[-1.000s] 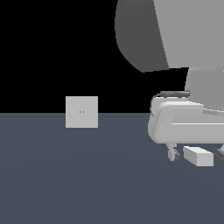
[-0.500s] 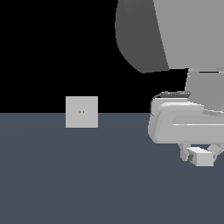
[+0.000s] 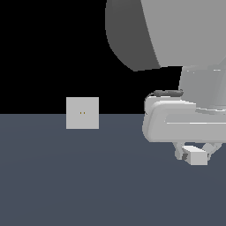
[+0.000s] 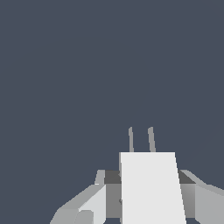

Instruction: Plug the charger into the wall socket.

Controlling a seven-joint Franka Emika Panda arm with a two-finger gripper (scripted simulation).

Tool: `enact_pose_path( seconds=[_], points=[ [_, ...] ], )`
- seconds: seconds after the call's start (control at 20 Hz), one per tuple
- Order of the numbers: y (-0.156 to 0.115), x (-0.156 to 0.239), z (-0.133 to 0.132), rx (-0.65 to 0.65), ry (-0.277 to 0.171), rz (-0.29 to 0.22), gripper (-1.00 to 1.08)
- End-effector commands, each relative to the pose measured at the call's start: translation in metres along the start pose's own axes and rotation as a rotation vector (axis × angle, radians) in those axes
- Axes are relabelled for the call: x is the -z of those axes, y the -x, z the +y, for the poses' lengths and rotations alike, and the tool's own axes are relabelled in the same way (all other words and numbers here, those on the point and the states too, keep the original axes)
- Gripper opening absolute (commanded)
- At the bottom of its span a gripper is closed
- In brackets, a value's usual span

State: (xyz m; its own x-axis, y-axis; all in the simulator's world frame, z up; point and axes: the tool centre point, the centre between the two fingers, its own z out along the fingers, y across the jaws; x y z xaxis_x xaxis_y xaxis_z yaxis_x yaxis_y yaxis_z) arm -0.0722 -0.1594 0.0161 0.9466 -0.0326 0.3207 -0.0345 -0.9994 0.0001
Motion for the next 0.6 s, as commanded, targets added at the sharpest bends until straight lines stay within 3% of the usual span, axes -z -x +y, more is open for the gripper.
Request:
enact_pose_path(
  seconds=[0.0, 0.55],
  points=[
    [-0.003, 0.002, -0.01, 0.002, -0.001, 0.001, -1.0],
    [-0.022, 0.02, -0.078, 0.008, -0.005, 0.003, -1.0]
  ],
)
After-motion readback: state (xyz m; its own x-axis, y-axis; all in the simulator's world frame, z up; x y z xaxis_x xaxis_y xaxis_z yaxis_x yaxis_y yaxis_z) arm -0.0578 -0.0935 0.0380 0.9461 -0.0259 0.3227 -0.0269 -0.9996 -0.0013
